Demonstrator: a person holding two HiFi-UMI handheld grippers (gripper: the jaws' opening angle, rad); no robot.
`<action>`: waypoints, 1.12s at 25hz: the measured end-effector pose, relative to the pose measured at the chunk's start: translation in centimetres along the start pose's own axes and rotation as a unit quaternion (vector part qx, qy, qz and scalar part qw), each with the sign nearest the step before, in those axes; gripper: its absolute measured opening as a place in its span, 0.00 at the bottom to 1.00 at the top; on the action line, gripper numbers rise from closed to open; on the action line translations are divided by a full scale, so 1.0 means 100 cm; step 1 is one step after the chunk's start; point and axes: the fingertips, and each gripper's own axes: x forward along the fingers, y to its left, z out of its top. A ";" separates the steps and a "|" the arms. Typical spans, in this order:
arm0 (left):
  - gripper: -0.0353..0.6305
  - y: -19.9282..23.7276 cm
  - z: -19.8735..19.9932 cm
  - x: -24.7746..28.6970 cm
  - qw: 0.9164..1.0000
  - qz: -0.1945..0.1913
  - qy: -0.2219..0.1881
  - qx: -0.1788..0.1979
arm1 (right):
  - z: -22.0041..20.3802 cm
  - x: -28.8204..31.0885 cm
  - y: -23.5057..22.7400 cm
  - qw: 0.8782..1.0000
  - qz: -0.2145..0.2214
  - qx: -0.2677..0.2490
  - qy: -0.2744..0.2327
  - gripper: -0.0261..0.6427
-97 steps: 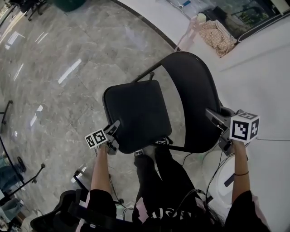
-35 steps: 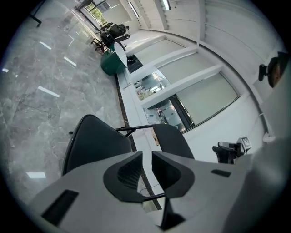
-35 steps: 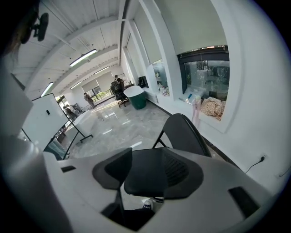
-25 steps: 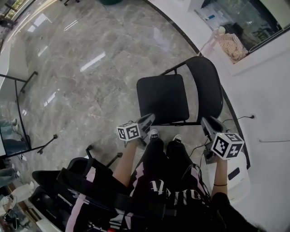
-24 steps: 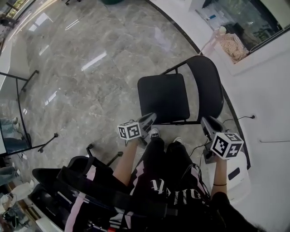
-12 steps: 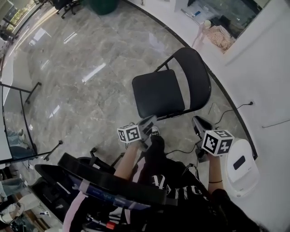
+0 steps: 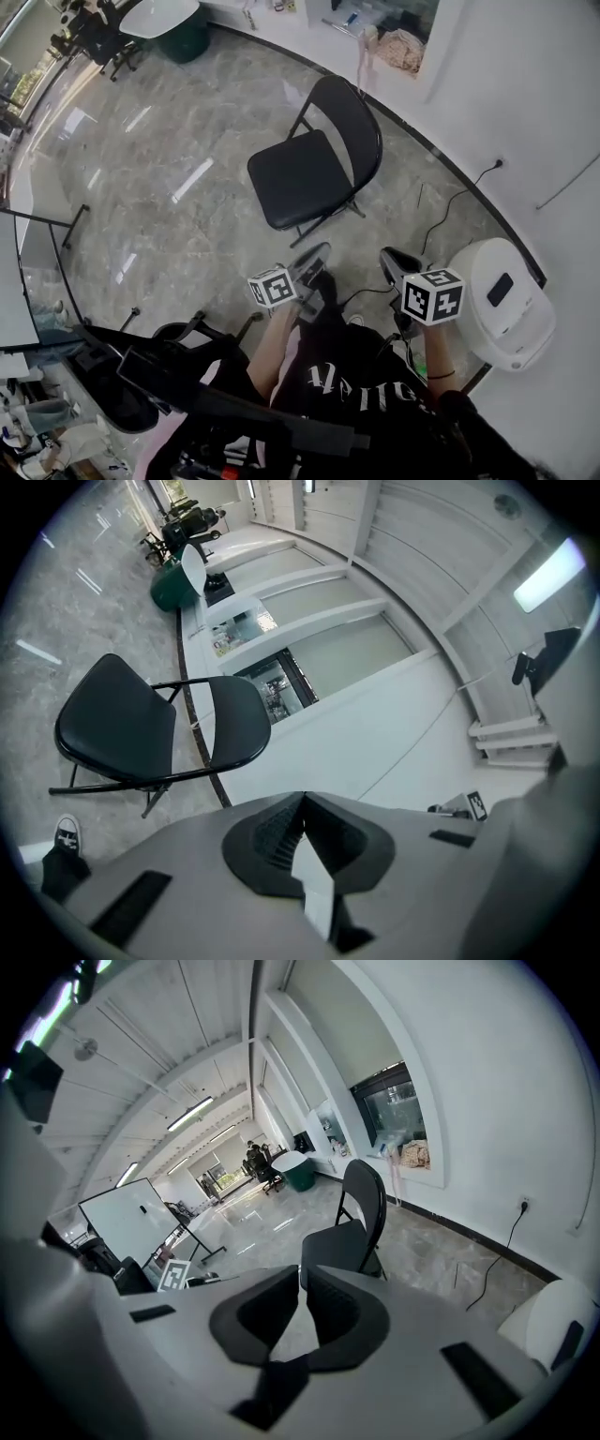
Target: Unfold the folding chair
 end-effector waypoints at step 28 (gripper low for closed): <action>0.06 -0.115 -0.065 -0.135 0.970 0.070 0.071 0.221 | -0.109 -0.057 0.128 0.998 0.037 -0.022 -0.040 0.10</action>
